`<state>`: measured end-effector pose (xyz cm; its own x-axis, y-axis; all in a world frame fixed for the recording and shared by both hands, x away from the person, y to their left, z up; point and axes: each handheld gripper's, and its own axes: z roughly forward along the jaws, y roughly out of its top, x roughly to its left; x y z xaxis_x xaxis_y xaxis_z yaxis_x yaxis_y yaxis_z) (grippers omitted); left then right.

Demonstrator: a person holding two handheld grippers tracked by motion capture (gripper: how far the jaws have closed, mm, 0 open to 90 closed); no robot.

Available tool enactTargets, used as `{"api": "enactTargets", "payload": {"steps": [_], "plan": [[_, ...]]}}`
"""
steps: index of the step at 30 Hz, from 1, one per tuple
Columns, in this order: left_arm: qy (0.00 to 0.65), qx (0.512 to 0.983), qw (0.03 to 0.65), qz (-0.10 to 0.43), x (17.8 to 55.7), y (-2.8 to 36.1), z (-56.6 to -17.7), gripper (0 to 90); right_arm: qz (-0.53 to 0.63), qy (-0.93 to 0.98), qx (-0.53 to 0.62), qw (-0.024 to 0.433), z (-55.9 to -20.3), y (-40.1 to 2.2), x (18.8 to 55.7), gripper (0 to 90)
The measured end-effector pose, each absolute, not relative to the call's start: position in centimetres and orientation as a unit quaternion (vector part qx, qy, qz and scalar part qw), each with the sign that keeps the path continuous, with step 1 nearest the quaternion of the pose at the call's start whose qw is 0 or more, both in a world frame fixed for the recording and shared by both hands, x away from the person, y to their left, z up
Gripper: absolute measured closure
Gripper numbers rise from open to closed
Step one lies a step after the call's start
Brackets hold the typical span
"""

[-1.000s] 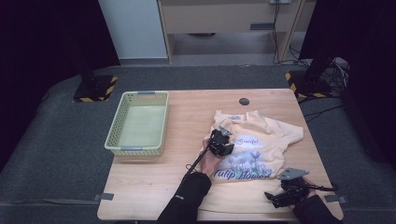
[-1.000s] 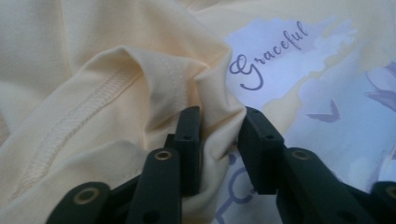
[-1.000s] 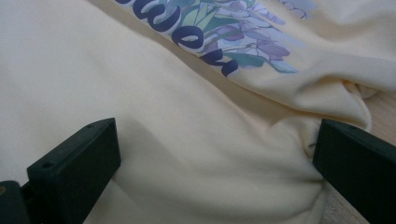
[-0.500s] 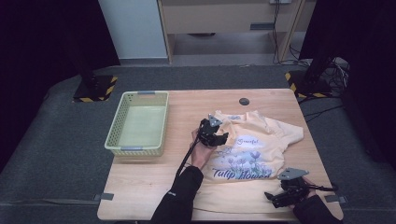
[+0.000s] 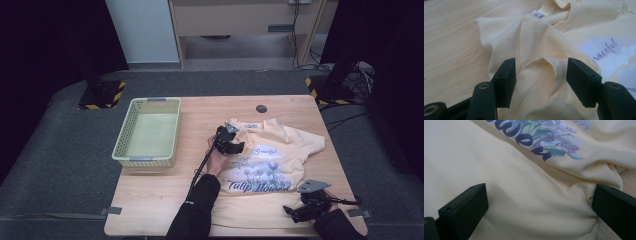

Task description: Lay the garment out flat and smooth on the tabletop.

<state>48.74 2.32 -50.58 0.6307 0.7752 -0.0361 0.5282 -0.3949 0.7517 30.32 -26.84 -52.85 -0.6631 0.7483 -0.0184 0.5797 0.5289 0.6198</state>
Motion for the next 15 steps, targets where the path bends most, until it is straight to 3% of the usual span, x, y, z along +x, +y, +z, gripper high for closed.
{"api": "enactTargets", "payload": {"steps": [15], "plan": [[0.380,0.841,0.351,0.161,48.11,1.80,-51.14,83.6,0.295,0.863,0.385,0.143,-52.84,-26.83,30.32,0.6]]}}
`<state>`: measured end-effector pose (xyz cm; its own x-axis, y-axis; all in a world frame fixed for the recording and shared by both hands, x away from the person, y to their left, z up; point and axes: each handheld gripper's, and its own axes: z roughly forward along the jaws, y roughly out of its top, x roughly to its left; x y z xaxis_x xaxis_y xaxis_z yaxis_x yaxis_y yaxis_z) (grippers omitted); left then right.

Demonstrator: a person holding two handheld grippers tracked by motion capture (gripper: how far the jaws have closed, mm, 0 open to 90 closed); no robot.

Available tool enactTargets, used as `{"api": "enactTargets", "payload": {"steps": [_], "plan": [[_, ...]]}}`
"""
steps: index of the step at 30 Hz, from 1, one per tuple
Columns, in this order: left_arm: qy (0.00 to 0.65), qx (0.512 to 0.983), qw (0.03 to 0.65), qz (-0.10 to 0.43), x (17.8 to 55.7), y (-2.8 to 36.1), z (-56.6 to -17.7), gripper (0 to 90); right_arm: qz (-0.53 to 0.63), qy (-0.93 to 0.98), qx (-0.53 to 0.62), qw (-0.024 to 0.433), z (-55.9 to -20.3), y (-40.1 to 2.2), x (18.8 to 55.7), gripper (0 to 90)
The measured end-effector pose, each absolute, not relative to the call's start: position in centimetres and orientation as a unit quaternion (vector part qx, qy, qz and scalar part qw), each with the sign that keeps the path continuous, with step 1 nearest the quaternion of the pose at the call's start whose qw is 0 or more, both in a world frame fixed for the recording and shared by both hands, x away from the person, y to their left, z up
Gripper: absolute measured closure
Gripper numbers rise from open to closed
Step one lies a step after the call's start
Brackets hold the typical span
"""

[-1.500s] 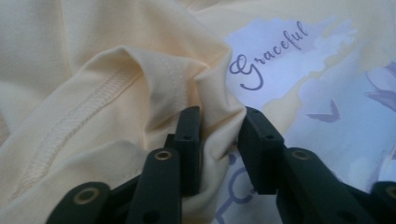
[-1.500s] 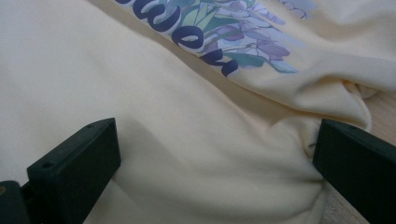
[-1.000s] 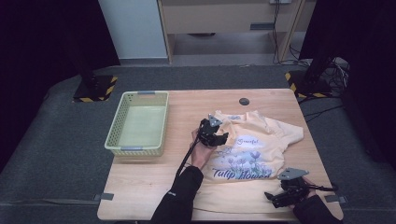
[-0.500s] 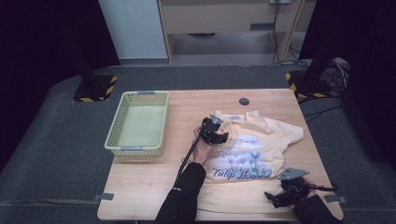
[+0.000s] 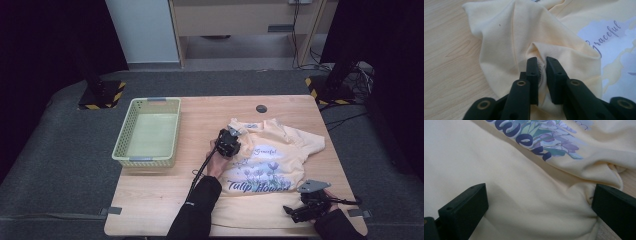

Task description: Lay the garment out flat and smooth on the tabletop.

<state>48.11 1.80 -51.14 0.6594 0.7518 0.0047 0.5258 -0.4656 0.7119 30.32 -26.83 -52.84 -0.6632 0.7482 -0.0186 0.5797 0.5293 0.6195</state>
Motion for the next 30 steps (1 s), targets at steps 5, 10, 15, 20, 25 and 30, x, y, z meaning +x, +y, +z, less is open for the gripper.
{"api": "enactTargets", "payload": {"steps": [5,10,15,20,25,30], "plan": [[0.371,0.846,0.346,0.166,47.8,1.6,-51.1,87.0,0.295,0.863,0.385,0.142,-52.8,-26.8,30.3,0.6],[0.368,0.841,0.357,0.175,47.4,1.9,-50.0,87.3,0.296,0.863,0.385,0.143,-52.8,-26.8,30.3,0.6],[0.375,0.826,0.367,0.205,47.0,3.4,-47.4,87.4,0.295,0.863,0.385,0.142,-52.8,-26.8,30.3,0.6],[0.399,0.804,0.369,0.242,46.9,6.3,-44.7,87.3,0.295,0.863,0.384,0.143,-52.9,-26.8,30.3,0.6],[0.446,0.774,0.355,0.274,46.6,10.4,-43.2,87.3,0.295,0.863,0.384,0.143,-52.9,-26.8,30.3,0.5],[0.492,0.759,0.305,0.298,46.4,13.4,-43.1,87.2,0.295,0.862,0.386,0.143,-52.8,-26.8,30.3,0.5]]}}
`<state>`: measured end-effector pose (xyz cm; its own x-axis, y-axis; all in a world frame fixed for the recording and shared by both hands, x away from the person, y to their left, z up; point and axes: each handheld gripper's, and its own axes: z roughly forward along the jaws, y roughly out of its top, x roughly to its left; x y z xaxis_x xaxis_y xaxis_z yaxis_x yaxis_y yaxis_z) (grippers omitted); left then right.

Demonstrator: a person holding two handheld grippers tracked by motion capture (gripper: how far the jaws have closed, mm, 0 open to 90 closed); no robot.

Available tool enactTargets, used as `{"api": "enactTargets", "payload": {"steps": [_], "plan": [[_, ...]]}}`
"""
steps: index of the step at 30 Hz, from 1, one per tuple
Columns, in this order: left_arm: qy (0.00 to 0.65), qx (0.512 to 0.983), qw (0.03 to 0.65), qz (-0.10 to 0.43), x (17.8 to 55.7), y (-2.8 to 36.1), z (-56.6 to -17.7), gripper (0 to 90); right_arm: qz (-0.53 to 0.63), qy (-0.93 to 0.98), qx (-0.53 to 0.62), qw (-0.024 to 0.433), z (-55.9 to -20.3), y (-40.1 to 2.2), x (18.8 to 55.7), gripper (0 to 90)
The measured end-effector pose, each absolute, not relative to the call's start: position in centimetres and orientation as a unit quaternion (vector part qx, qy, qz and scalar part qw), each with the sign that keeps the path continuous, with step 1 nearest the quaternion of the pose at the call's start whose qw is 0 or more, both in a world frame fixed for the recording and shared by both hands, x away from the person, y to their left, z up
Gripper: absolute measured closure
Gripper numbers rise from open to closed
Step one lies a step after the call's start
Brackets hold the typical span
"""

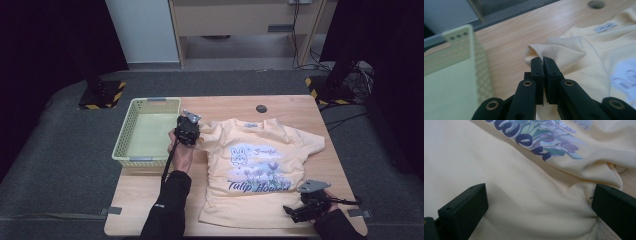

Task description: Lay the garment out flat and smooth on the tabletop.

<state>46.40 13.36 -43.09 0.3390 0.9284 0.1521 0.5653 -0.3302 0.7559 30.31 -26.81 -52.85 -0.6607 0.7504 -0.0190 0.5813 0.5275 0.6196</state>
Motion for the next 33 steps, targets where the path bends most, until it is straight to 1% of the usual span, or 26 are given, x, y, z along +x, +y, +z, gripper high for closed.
{"api": "enactTargets", "payload": {"steps": [4,6,8,12,14,15,17,19,20,25,27,29,31,33], "plan": [[0.513,0.749,0.296,0.297,46.2,14.5,-43.2,85.2,0.294,0.862,0.387,0.142,-52.8,-26.8,30.3,0.6],[0.519,0.742,0.293,0.308,46.1,14.9,-43.1,82.8,0.293,0.863,0.386,0.142,-52.8,-26.8,30.3,0.8],[0.527,0.731,0.291,0.321,46.1,15.2,-42.7,74.3,0.293,0.863,0.386,0.141,-52.8,-26.8,30.4,1.2],[0.523,0.726,0.306,0.323,45.8,15.3,-42.3,69.3,0.291,0.863,0.390,0.134,-52.5,-26.9,30.5,1.9],[0.515,0.730,0.324,0.310,45.7,14.9,-42.6,64.6,0.295,0.860,0.396,0.131,-52.3,-27.0,30.5,2.3],[0.510,0.733,0.334,0.302,45.7,14.6,-42.9,63.8,0.294,0.860,0.395,0.133,-52.2,-27.0,30.5,2.1],[0.493,0.742,0.362,0.272,45.8,13.8,-43.6,60.0,0.293,0.860,0.393,0.143,-51.9,-26.8,30.5,1.9],[0.490,0.748,0.380,0.238,46.0,12.9,-44.5,57.9,0.295,0.859,0.392,0.147,-51.8,-26.7,30.5,1.8],[0.487,0.749,0.388,0.229,46.1,12.4,-45.1,56.4,0.295,0.859,0.390,0.149,-51.8,-26.7,30.5,1.8],[0.475,0.774,0.362,0.209,47.0,9.6,-48.3,50.1,0.305,0.850,0.403,0.150,-51.5,-26.6,31.0,2.5],[0.472,0.782,0.354,0.200,47.4,8.8,-49.6,49.4,0.303,0.849,0.406,0.146,-51.6,-26.4,31.3,2.4],[0.474,0.783,0.351,0.198,47.6,8.4,-50.2,49.4,0.297,0.852,0.406,0.145,-51.8,-26.2,31.7,2.4],[0.474,0.788,0.342,0.196,48.2,7.9,-51.6,49.1,0.290,0.855,0.404,0.146,-52.0,-26.0,31.9,2.3],[0.474,0.790,0.333,0.201,48.5,7.7,-52.3,46.1,0.289,0.854,0.407,0.145,-52.2,-25.9,32.1,2.7]]}}
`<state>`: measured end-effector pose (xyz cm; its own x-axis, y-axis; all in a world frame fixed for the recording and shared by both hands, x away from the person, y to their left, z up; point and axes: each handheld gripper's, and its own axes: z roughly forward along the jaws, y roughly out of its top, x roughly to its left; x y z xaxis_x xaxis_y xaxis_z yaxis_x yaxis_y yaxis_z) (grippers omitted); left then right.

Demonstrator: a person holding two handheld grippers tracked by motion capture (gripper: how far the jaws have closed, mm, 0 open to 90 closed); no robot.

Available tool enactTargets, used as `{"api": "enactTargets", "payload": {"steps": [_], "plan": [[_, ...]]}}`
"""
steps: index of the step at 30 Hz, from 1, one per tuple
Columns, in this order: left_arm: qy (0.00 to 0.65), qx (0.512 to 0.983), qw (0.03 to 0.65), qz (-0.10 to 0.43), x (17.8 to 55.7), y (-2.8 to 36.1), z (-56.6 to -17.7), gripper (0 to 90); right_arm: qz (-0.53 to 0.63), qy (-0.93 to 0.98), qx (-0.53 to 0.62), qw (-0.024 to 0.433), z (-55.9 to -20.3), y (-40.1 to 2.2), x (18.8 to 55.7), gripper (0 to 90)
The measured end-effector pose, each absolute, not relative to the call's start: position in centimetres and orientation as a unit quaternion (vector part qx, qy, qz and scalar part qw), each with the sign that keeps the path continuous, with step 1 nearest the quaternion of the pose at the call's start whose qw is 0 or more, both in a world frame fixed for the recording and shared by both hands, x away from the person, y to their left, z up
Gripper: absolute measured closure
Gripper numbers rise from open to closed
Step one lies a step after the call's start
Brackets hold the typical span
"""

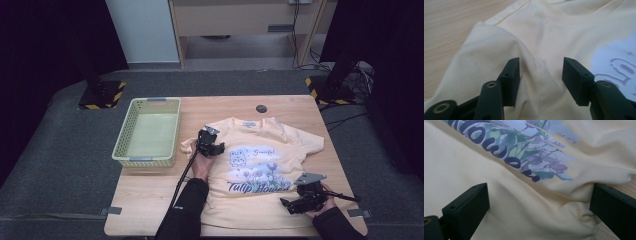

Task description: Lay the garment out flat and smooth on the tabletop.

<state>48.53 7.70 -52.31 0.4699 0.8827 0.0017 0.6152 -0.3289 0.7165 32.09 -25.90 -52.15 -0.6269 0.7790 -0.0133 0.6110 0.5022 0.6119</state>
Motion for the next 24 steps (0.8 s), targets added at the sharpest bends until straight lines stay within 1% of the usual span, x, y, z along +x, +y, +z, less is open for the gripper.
{"api": "enactTargets", "payload": {"steps": [2,6,9,16,19,24], "plan": [[0.474,0.793,0.325,0.200,48.8,7.8,-52.8,42.5,0.286,0.855,0.407,0.147,-52.3,-25.8,32.2,2.8],[0.473,0.788,0.322,0.226,48.9,8.2,-53.0,42.7,0.282,0.858,0.404,0.148,-52.5,-25.6,32.3,2.9],[0.490,0.777,0.319,0.232,49.3,9.0,-53.1,37.8,0.286,0.857,0.404,0.144,-52.7,-25.6,32.6,2.1],[0.508,0.762,0.313,0.252,50.1,10.3,-53.2,35.3,0.291,0.858,0.400,0.143,-52.8,-25.6,33.3,0.8],[0.515,0.759,0.315,0.245,50.3,10.6,-53.3,33.9,0.289,0.858,0.399,0.142,-52.8,-25.7,33.3,0.8],[0.519,0.765,0.302,0.233,50.0,10.4,-52.6,34.2,0.283,0.861,0.400,0.140,-52.5,-25.7,33.3,1.7]]}}
